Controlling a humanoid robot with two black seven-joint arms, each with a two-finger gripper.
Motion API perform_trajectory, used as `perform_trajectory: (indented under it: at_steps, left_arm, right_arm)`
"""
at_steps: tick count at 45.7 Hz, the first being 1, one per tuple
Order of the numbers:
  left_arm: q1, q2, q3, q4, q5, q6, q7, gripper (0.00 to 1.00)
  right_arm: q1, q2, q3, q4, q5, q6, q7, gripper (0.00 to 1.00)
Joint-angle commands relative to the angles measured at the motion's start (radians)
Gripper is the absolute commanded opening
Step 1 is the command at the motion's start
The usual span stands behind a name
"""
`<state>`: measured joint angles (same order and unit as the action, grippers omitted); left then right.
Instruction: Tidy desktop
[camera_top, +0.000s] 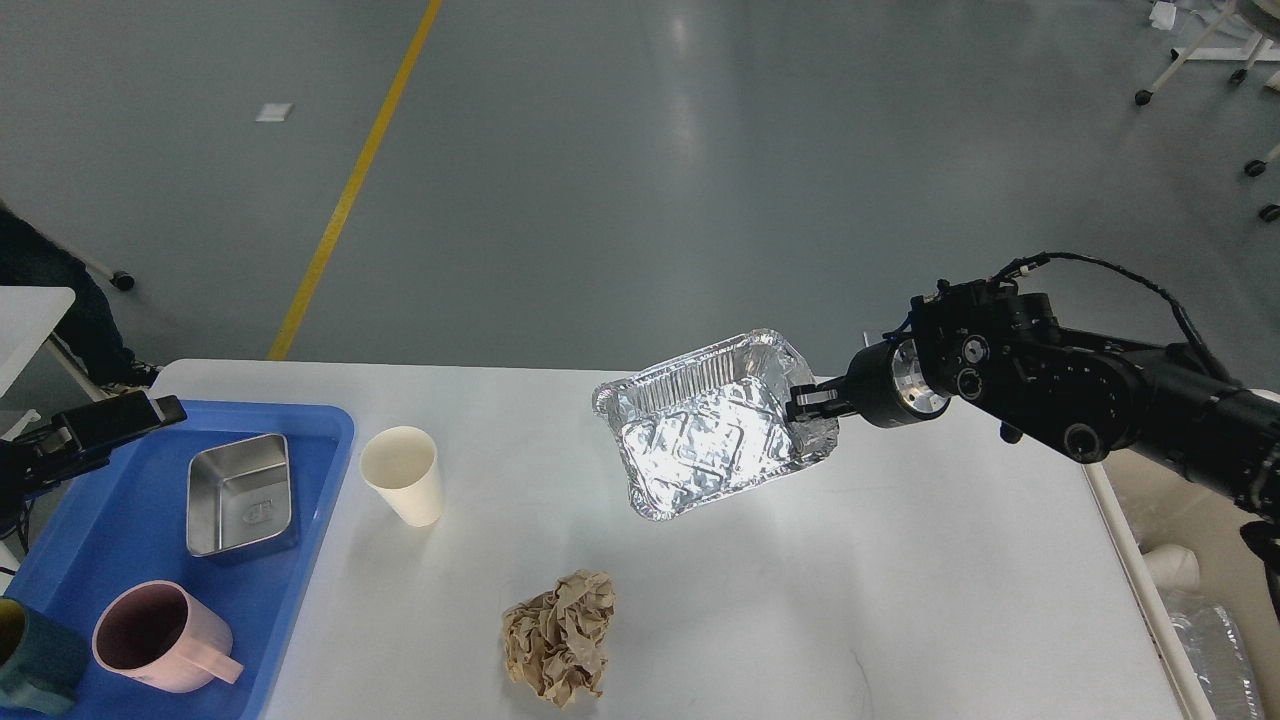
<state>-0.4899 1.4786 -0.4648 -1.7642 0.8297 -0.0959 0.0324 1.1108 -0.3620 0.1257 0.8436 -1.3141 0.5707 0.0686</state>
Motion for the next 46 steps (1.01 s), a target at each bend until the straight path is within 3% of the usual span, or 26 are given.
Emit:
perform_trajectory:
  at_steps: [1,15,35,46]
  left_arm:
    - [-0.007,-0.02,0.0,0.0,0.002,-0.012,0.0,0.97]
    - [-0.015,-0.11,-0.003,0.078,-0.006,-0.007,0.03,0.97]
    - [-0.045,-0.408,0.006,0.313,0.006,-0.013,0.09,0.96]
    - [-0.056,-0.534,0.006,0.41,0.009,-0.019,0.099,0.95]
  right_arm:
    - [-0.002,0.0,0.0,0.0,-0.001,-0.002,0.0,0.0]
    - [-0.005,-0.002,0.0,0.003,0.003,-0.003,0.0,0.0]
    - [-0.006,0.002,0.0,0.003,0.004,-0.003,0.002,0.0]
    - [-0.014,-0.002,0.0,0.005,0.006,-0.005,0.002,0.0]
